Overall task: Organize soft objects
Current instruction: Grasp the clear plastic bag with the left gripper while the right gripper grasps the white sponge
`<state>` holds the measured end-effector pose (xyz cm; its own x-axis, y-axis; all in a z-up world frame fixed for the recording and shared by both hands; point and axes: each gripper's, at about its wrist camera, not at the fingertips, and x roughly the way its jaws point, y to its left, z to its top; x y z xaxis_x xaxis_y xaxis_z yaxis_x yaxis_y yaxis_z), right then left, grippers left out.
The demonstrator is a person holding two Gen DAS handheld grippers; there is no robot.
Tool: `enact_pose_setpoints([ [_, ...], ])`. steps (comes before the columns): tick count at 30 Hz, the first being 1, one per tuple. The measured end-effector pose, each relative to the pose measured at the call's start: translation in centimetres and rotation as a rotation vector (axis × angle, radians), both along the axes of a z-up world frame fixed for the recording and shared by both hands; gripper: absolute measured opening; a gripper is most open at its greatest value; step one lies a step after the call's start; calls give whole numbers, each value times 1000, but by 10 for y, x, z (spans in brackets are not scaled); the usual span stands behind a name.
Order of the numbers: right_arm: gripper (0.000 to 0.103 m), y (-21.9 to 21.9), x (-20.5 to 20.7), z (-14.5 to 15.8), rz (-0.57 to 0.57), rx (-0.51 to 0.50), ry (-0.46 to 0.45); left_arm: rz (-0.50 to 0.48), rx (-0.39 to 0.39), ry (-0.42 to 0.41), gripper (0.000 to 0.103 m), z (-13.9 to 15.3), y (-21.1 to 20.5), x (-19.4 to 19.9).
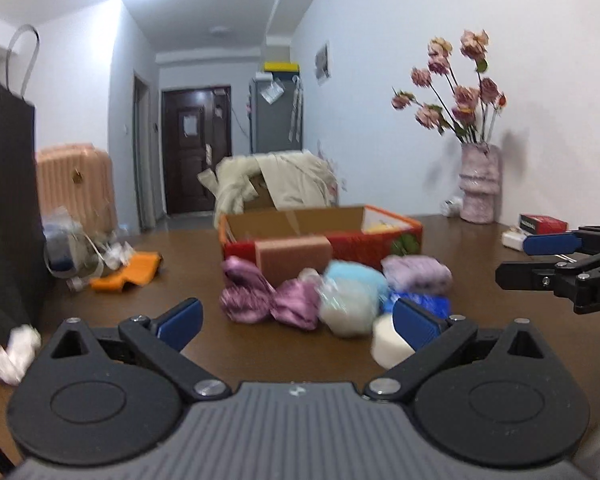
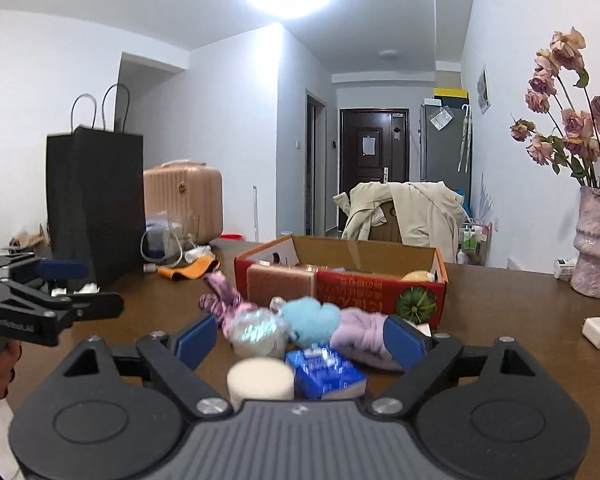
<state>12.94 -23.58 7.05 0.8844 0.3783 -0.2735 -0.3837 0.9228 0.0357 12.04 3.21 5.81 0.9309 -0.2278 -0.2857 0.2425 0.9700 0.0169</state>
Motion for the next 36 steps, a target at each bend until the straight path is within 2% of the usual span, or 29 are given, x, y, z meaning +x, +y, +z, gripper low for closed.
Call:
enact_pose_setpoints([
  [5, 90, -1, 2, -15, -14, 17, 54, 17, -28, 69, 103, -14, 3, 13],
  [9, 89, 2, 7, -21, -4, 36, 78, 39, -42, 70, 103, -16, 5, 15],
  [16, 88, 25, 22, -33, 45, -6, 125, 52, -31, 105, 103, -22, 1, 29],
  [20, 81, 48, 50, -42, 81, -59, 197, 37, -56, 139, 101, -18, 1, 60],
  [22, 74, 55, 69, -44, 100, -43, 295, 24, -54, 176, 91, -16, -4, 82],
  [25, 69, 64, 80, -44, 60, -87, 267, -30, -42, 212, 84, -14, -18, 110],
  [26, 63, 65, 83, -44, 51, -93, 268, -43, -36, 228, 83, -15, -24, 117],
  [29, 57, 60, 92, -47, 51, -64, 315, -87, 5, 246, 83, -18, -42, 134],
  [32, 53, 56, 94, -46, 55, -38, 318, -93, 47, 266, 75, -24, -58, 149],
  [36, 53, 50, 97, -48, 67, 4, 329, -125, 45, 288, 43, -29, -67, 161],
])
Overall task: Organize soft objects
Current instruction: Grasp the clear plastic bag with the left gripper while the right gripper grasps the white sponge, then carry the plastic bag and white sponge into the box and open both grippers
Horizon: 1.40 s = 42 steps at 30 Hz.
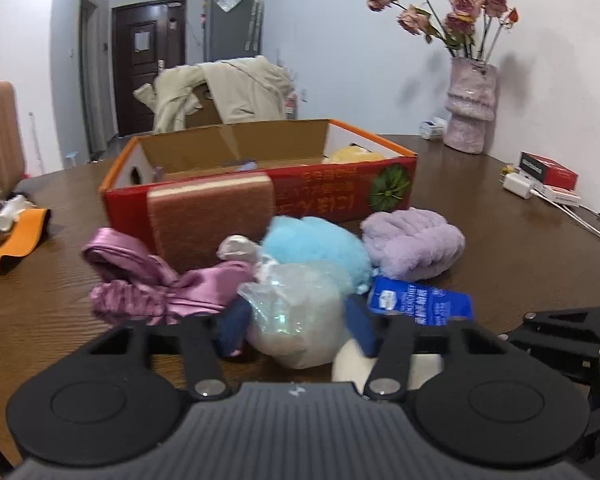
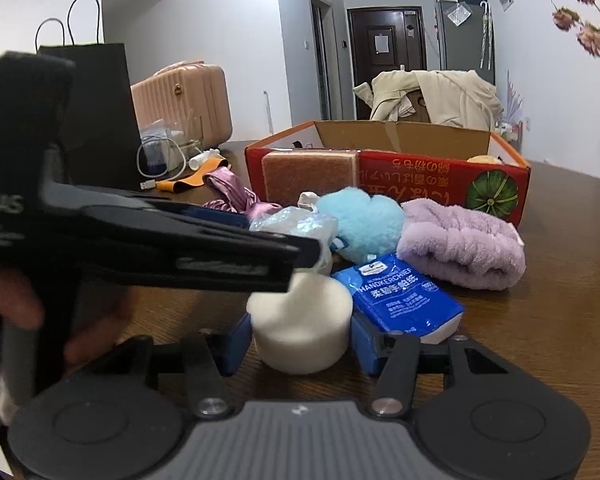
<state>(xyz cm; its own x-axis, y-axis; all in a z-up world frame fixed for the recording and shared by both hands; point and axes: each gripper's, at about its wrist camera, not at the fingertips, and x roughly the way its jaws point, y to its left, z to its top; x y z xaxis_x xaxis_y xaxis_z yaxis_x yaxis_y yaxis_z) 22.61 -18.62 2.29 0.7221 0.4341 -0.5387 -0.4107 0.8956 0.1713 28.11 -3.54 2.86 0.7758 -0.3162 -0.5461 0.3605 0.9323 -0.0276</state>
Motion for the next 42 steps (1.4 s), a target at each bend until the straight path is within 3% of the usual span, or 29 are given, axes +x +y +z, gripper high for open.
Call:
enact_pose_setpoints([
  [4, 52, -5, 2, -1, -6, 39, 10, 17, -29, 6, 24, 1, 8, -6],
  [8, 51, -4, -11, 2, 9, 23, -31, 39, -124, -26, 23, 14, 31, -38],
  [12, 51, -7, -30, 8, 16, 17, -65, 81, -165, -67, 23, 26, 55, -77],
  [18, 51, -14, -61, 33, -2, 14, -155, 144, -191, -110, 23, 42, 83, -116],
  [23, 51, -28, -74, 75, 8, 16, -276, 129, -159, -217, 23, 76, 87, -118],
  [28, 51, -48, -39, 130, 28, 1, -379, 110, -66, -313, 24, 116, 78, -60],
  [32, 51, -68, 44, 152, -26, 29, -334, 92, -77, -224, 24, 132, 67, 29],
  [36, 51, -77, 151, 147, -101, 4, -225, 127, -9, -172, 24, 126, 50, 117],
  [42, 51, -77, 286, 103, -192, -92, -46, 182, 64, -39, 24, 92, 41, 243],
])
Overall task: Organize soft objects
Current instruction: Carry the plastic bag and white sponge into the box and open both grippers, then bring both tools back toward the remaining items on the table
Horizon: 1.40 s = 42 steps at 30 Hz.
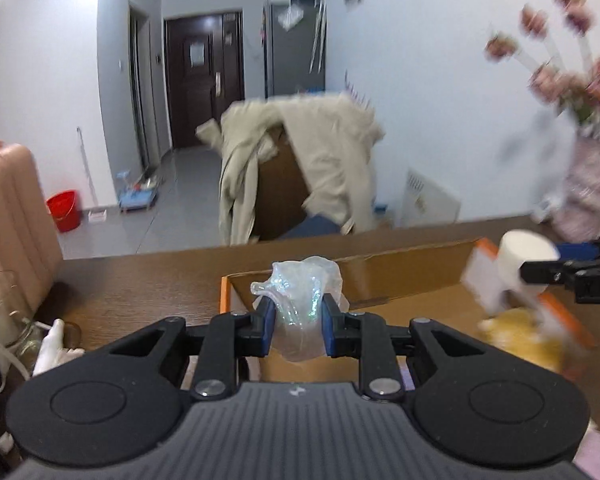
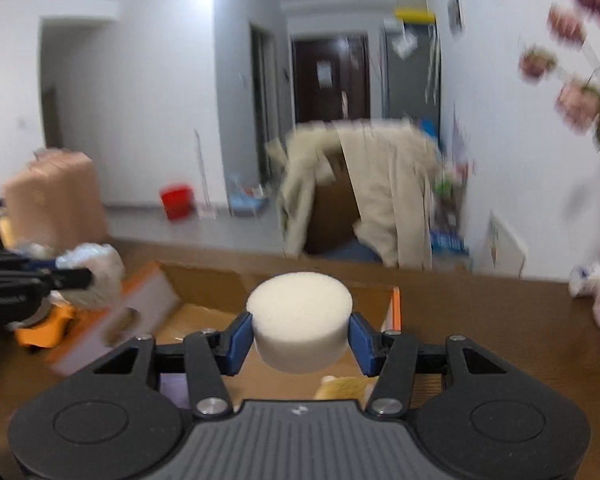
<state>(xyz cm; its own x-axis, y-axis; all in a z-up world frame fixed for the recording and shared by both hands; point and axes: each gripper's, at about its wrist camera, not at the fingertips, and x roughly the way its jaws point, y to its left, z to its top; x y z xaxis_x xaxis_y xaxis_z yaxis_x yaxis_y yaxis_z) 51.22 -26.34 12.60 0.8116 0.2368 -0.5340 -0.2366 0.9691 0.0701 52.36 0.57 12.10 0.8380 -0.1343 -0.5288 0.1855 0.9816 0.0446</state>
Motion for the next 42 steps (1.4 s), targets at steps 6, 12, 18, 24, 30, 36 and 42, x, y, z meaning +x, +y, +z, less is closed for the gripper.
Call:
enact_pose_setpoints([
  [6, 52, 17, 77, -37, -28, -142, 97, 59, 80, 113, 32, -36, -4, 69],
  [12, 65, 24, 98, -61, -53, -165, 145, 37, 87, 120, 45, -46, -6, 70],
  [18, 72, 23, 82, -49, -57, -144, 85, 67, 85, 108, 48, -35, -3, 57],
  [24, 75, 13, 45, -4, -46, -141, 11, 57, 86, 48, 56, 8, 2, 13],
  [30, 83, 1, -23, 56, -32, -112, -84, 66, 58, -40, 72, 63, 13, -49],
  [36, 88, -15, -105, 95, 30, -32, -138, 60, -5, -108, 86, 101, 26, -136],
  [42, 93, -26, -212, 96, 115, 26, -230, 64, -79, -234, 103, 102, 48, -243],
])
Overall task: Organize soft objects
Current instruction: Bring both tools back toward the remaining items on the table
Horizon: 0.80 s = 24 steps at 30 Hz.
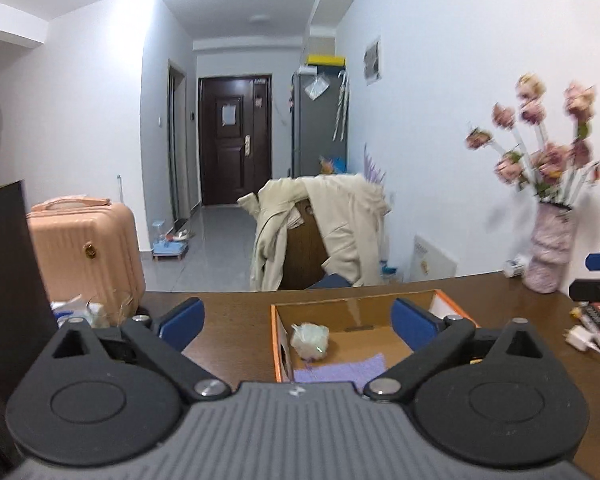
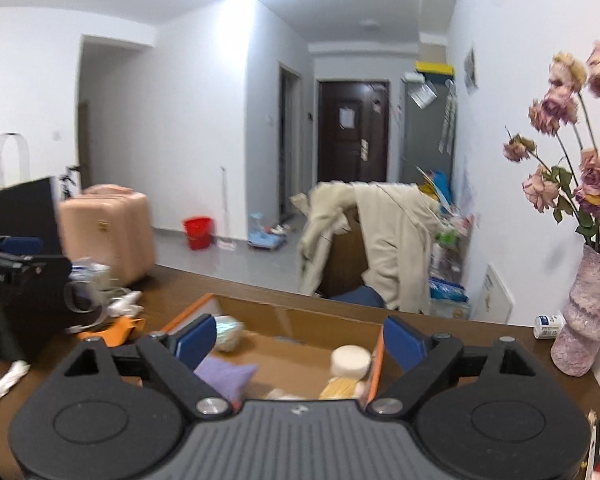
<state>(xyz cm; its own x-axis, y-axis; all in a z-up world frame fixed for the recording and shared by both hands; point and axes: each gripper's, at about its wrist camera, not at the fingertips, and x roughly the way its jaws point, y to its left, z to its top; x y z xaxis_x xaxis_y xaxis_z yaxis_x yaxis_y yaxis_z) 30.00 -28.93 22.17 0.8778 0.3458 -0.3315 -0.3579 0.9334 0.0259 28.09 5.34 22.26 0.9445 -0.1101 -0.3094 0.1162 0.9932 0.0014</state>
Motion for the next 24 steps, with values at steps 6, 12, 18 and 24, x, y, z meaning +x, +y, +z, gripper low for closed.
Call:
enact_pose_setpoints([
  [6, 103, -3, -101, -26, 63, 32, -123, 22, 11, -157, 103, -24, 21, -91],
  [12, 103, -9, -152, -72, 100, 57, -136, -13, 31, -167, 103, -91, 29, -146],
  [18, 103, -10, -183, -148, 2, 120, -91, -13, -31, -178, 103, -158, 27, -178],
  [24, 103, 1, -185, -182, -23, 34, -32, 28, -19, -148, 103, -173, 33, -169],
])
